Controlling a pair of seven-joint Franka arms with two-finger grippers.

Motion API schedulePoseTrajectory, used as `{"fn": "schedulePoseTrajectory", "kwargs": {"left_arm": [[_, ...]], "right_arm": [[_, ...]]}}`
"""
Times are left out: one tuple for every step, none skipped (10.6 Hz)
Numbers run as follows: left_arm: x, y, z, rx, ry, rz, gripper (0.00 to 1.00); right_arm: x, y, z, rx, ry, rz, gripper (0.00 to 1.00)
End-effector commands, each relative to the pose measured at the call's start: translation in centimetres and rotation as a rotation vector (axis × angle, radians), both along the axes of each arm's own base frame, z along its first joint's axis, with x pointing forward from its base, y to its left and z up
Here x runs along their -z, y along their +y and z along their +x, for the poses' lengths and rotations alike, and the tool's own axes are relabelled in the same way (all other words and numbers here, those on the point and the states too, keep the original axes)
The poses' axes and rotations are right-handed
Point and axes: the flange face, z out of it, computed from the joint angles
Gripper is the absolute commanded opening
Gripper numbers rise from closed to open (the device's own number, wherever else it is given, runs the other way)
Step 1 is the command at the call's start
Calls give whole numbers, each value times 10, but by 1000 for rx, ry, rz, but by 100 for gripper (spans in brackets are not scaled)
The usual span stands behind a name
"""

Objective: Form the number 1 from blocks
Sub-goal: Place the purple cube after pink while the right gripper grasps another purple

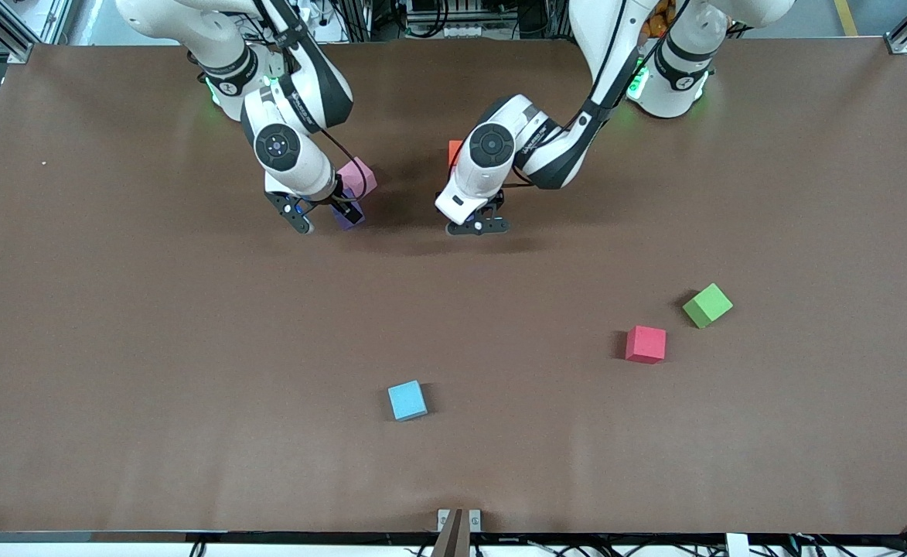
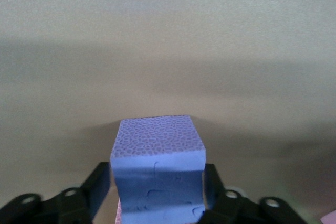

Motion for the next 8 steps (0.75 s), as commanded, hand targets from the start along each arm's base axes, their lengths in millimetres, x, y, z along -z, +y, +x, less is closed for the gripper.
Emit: {"fn": "schedulePoseTrajectory", "kwargs": {"left_arm": [[-10, -4, 4, -34, -18, 11, 100], [-25, -4, 10, -46, -35, -5, 100], [-47, 4, 23, -61, -43, -8, 100], [-74, 18, 44, -73, -67, -8, 100], [-95, 39, 68, -74, -99, 17, 100], [-116, 61, 90, -74, -145, 41, 100], [-128, 94, 118, -109, -170, 58, 100], [-137, 127, 142, -121, -189, 57, 100]], "right_arm": [[4, -2, 0, -26, -5, -6, 100], [6, -2, 0, -28, -2, -9, 100], [9, -4, -1, -34, 4, -12, 100], [14, -5, -1, -45, 10, -17, 100], [18, -7, 0, -52, 11, -19, 100], [20, -9, 1, -54, 7, -20, 99], [25, -9, 2, -56, 2, -23, 97], [27, -10, 4, -55, -8, -23, 91]]}}
